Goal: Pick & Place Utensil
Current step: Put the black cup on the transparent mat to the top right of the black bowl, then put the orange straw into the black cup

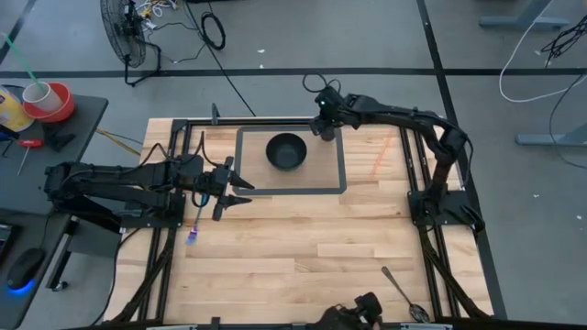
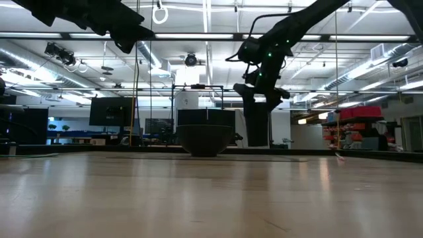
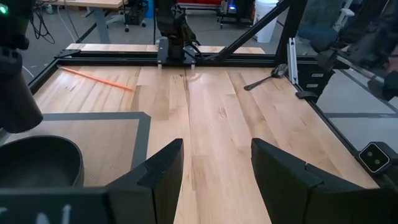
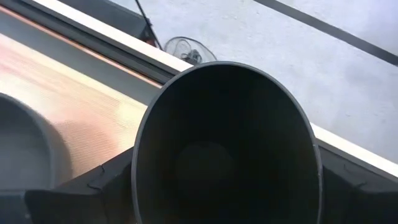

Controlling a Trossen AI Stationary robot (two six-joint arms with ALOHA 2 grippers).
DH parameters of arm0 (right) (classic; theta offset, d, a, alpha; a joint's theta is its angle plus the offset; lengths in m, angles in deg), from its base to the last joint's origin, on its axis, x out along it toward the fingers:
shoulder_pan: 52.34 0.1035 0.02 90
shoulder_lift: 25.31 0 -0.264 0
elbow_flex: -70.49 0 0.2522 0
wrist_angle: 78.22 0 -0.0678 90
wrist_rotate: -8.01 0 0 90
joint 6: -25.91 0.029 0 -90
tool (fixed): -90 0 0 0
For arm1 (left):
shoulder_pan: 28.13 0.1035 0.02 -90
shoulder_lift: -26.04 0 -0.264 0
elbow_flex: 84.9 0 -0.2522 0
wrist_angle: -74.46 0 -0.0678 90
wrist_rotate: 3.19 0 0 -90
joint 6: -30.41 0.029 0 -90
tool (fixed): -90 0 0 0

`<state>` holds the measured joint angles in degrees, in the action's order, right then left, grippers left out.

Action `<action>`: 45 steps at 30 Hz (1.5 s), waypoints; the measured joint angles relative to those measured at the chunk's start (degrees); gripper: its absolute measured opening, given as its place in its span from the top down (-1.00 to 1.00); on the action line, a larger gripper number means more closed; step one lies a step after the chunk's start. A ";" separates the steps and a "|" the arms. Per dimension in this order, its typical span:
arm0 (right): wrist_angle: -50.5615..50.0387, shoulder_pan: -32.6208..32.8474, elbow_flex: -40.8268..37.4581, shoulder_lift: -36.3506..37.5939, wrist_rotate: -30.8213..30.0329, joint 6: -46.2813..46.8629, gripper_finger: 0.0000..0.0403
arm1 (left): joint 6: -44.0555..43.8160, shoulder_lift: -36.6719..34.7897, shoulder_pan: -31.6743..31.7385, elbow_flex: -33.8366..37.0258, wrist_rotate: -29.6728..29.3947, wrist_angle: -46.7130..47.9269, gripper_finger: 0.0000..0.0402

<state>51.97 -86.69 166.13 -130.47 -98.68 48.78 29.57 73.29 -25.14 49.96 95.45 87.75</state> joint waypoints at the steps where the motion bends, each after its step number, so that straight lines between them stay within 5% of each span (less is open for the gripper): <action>1: 0.01 0.02 0.00 -0.36 -0.38 -0.02 -0.64 | -0.01 0.00 -0.01 0.00 0.00 -0.01 0.03; 18: 7.98 0.21 -5.34 -1.33 0.68 3.65 -0.65 | -0.46 0.00 -0.02 0.00 0.02 0.03 0.03; 28: 8.63 0.71 -4.87 -1.36 -0.02 3.00 -0.94 | -0.50 0.00 -0.01 0.00 0.02 0.03 0.03; 45: 2.84 2.19 -4.70 11.90 -1.78 2.56 -0.95 | -1.33 0.00 0.00 0.00 0.03 0.38 0.03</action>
<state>54.81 -84.50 161.43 -118.57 -100.46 51.34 28.24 73.29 -25.15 49.96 95.48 88.13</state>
